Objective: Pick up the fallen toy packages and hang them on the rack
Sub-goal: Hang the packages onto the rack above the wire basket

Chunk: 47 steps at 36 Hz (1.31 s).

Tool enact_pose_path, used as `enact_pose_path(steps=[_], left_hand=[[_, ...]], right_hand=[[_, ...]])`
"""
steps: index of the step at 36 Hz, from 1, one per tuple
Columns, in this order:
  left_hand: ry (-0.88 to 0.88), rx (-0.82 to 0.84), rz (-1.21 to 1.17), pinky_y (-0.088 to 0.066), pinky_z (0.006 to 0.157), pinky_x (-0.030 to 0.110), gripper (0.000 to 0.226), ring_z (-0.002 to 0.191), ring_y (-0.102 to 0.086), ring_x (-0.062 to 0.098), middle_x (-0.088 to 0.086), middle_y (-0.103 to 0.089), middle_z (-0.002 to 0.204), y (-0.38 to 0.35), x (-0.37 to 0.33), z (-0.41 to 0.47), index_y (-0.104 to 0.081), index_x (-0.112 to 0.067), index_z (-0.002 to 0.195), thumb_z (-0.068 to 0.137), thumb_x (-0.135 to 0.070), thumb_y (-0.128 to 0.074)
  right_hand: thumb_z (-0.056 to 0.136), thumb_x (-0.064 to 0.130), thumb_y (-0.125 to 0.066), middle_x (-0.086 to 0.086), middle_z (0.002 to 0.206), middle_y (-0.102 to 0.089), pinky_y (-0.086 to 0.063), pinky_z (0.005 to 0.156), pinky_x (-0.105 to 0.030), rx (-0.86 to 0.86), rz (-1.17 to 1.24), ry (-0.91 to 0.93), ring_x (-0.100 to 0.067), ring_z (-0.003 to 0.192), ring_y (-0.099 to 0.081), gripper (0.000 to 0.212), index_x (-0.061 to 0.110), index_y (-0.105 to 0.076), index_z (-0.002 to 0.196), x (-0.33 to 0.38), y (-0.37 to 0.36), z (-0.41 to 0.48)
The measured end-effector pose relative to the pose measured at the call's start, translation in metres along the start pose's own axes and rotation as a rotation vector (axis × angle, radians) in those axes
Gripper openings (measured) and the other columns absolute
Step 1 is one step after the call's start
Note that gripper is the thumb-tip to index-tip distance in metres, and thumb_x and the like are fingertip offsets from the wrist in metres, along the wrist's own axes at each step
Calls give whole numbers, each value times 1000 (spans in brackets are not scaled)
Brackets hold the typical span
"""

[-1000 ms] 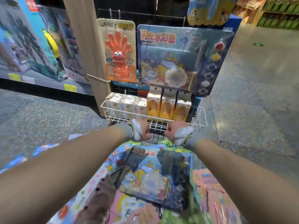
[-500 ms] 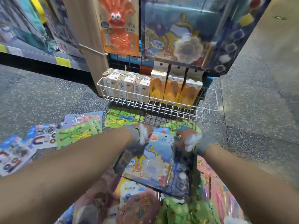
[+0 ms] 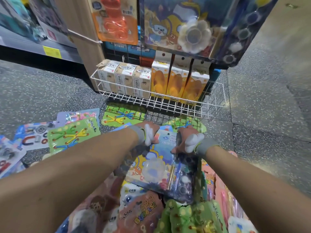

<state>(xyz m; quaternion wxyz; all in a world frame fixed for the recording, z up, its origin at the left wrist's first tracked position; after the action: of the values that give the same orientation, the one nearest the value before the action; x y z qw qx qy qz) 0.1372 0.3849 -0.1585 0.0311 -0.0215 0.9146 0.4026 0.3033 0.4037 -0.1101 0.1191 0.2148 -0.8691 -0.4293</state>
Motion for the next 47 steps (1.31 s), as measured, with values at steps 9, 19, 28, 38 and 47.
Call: enact_pose_path(steps=[9,19,28,38,47], left_hand=[[29,-30,-21,-31,54,30,28,59,-37,20,7,-46,82,28,-3,-29,-48,-14,94,102,-39,-40],[17,-247,-85,-34,72,26,22,85,-47,22,1,-53,97,52,0,-68,-52,-17,98,104,-29,-35],[12,-293,-42,-34,75,28,28,87,-49,21,1,-54,98,72,-3,-99,-50,-14,101,105,-34,-31],[95,-395,25,-37,78,28,38,102,-57,23,3,-60,114,98,-9,-124,-55,-10,113,105,-35,-27],[40,-552,-81,-40,75,29,31,88,-54,23,5,-62,98,145,10,-150,-58,-10,101,103,-34,-39]], right_hand=[[84,44,-67,-6,134,-52,-45,101,-38,-22,-119,11,-18,118,-53,63,12,-49,136,7,20,-20],[86,22,-70,-8,133,-54,-45,80,-32,-25,119,83,-22,107,-56,59,9,-43,137,11,43,-47],[96,44,-54,-3,130,-53,-41,84,-29,-68,149,71,-21,103,-53,48,14,-43,133,9,65,-77],[101,43,-42,-2,137,-53,-36,81,-27,-263,196,7,-26,121,-53,42,19,-49,134,8,94,-94],[102,35,-43,-3,123,-61,-42,78,-27,-435,177,78,-25,107,-58,27,20,-58,119,11,151,-110]])
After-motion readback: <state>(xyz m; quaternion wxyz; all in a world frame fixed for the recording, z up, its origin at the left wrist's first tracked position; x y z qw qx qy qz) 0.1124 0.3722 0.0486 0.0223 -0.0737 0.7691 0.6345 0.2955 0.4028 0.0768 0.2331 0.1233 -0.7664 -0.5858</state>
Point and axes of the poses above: each hand's wrist, its own z-axis towards the middle knuckle, its own y-axis out of the back of the hand, x = y × z, the point moved 2 cm from there along z, towards the middle knuckle
